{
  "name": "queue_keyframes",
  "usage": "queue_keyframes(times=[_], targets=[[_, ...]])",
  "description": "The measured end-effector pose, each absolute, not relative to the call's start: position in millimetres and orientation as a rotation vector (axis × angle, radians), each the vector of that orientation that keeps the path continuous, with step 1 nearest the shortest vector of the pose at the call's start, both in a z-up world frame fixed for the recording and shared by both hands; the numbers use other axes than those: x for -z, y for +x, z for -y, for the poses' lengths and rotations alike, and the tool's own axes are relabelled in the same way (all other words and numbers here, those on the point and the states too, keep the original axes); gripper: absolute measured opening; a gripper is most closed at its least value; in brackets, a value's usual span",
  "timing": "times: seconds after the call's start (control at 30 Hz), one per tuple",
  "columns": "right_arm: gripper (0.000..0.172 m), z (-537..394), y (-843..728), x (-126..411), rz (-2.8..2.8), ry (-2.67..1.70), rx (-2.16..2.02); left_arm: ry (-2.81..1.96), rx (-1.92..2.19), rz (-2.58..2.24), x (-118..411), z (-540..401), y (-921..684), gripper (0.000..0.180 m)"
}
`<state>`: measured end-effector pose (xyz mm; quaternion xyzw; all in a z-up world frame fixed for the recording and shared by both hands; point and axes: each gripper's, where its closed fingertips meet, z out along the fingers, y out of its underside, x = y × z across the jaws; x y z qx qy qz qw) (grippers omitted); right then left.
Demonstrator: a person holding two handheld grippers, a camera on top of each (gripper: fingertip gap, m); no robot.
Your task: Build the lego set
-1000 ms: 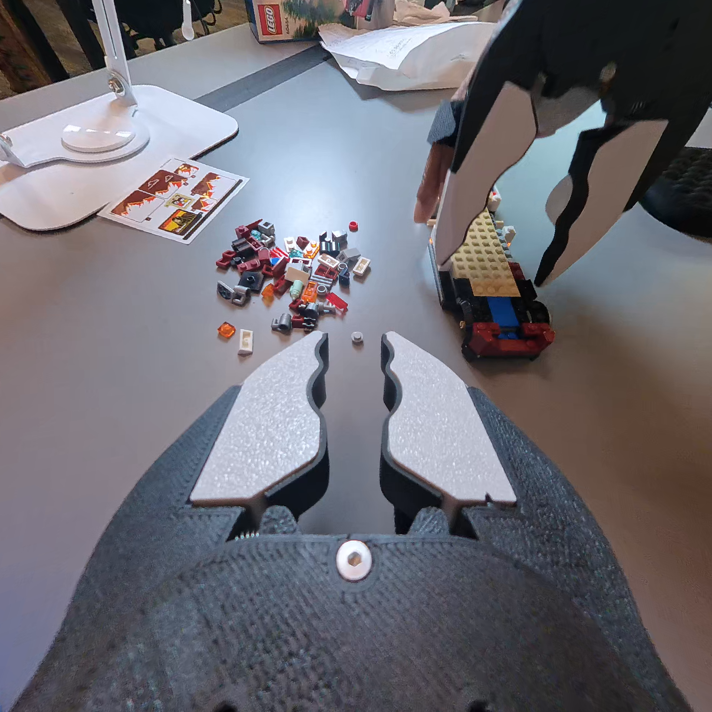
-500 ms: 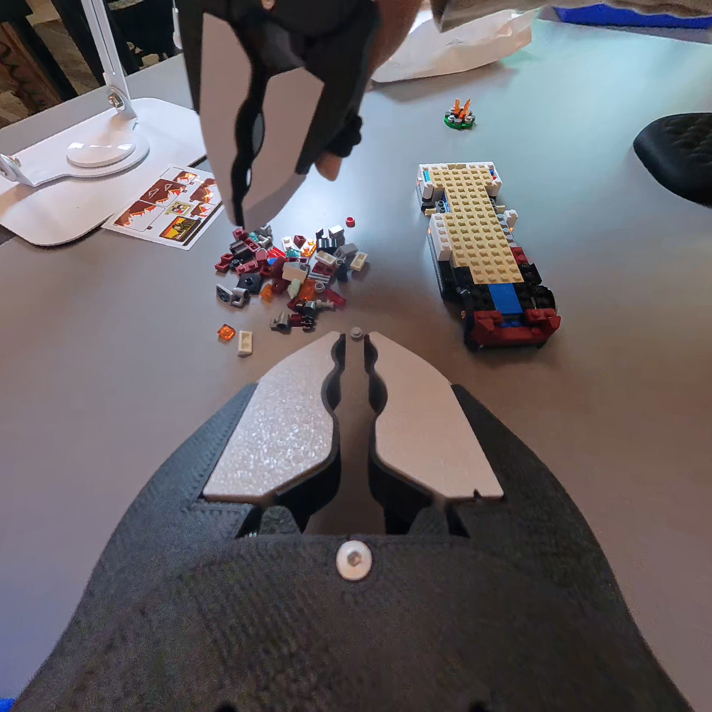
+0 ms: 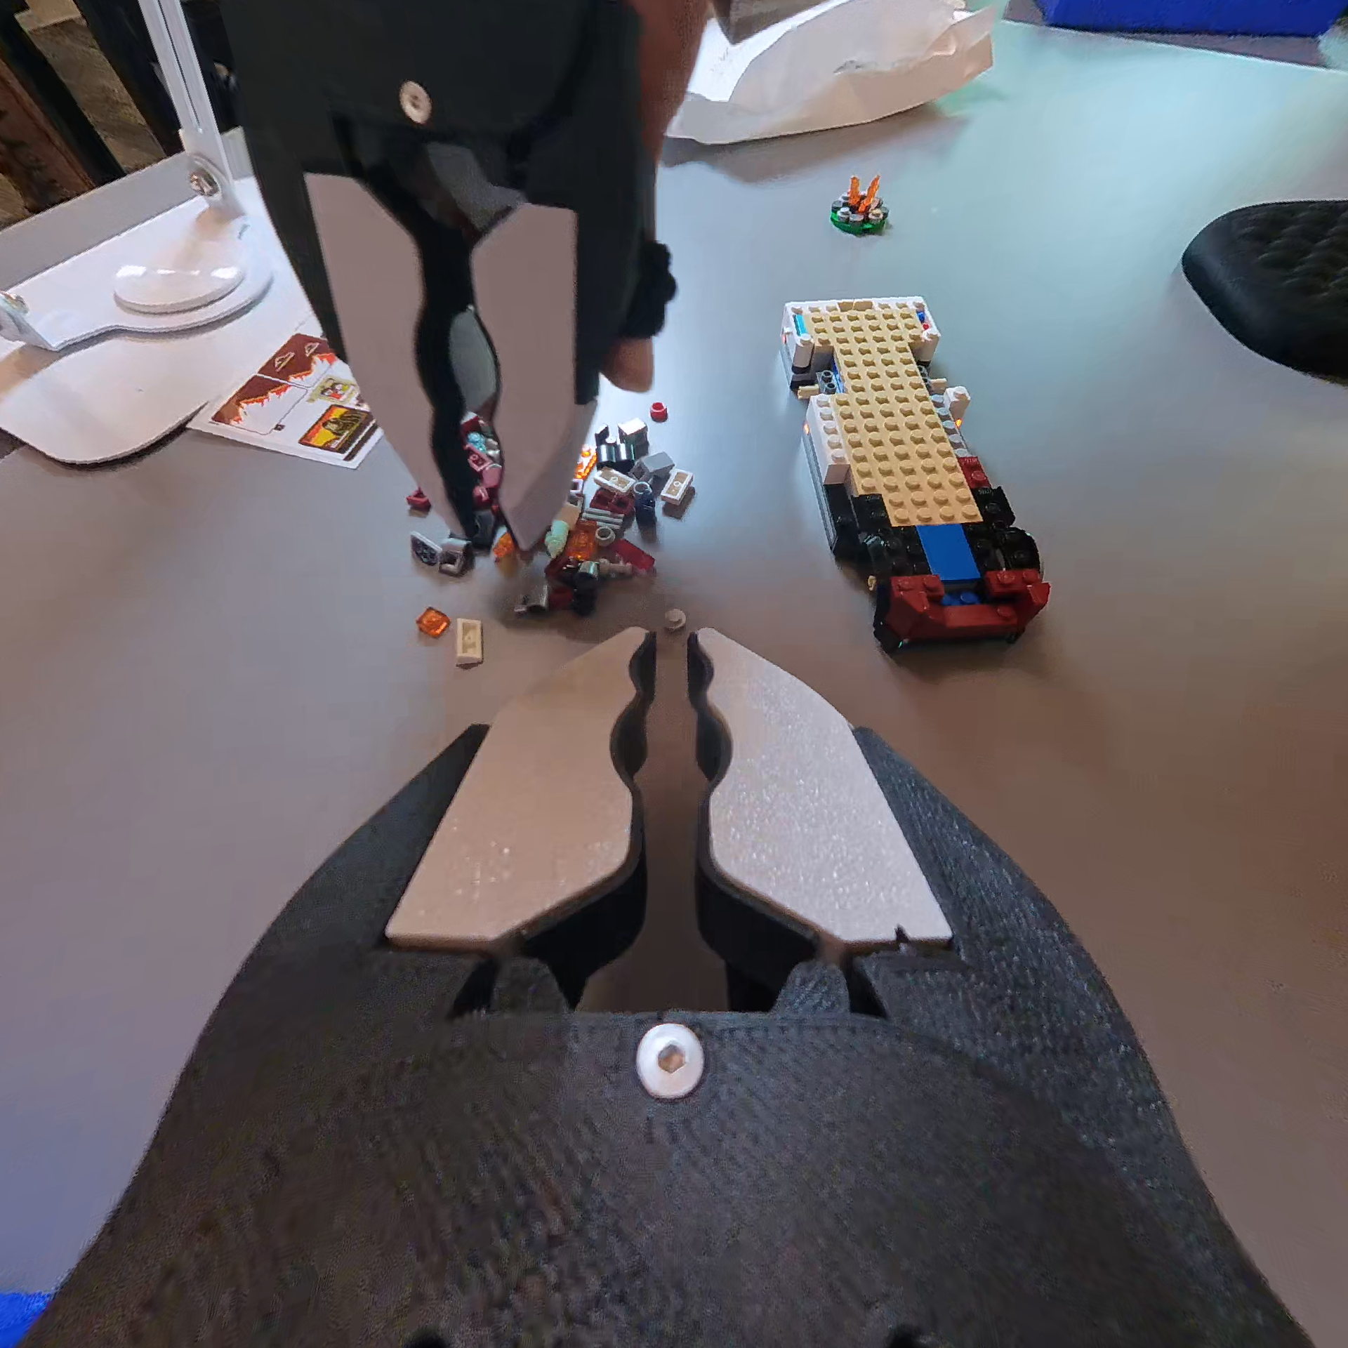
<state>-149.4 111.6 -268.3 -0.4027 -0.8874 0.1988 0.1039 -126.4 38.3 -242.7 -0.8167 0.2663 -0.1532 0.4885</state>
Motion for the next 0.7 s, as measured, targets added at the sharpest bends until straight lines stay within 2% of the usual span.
queue_keyframes(times=[0.13, 0.37, 0.7], targets=[[0.007, -103, -140, 283, 2.682, -1.154, -0.466, -1.988, 0.417, -0.629, 241, -38, -126, 0.008], [0.013, -91, -130, 289, 2.742, -1.168, -0.484, -1.982, 0.412, -0.642, 240, -37, -125, 0.008], [0.012, -89, -139, 290, 2.744, -1.154, -0.489, -1.986, 0.416, -0.656, 242, -36, -123, 0.008]])
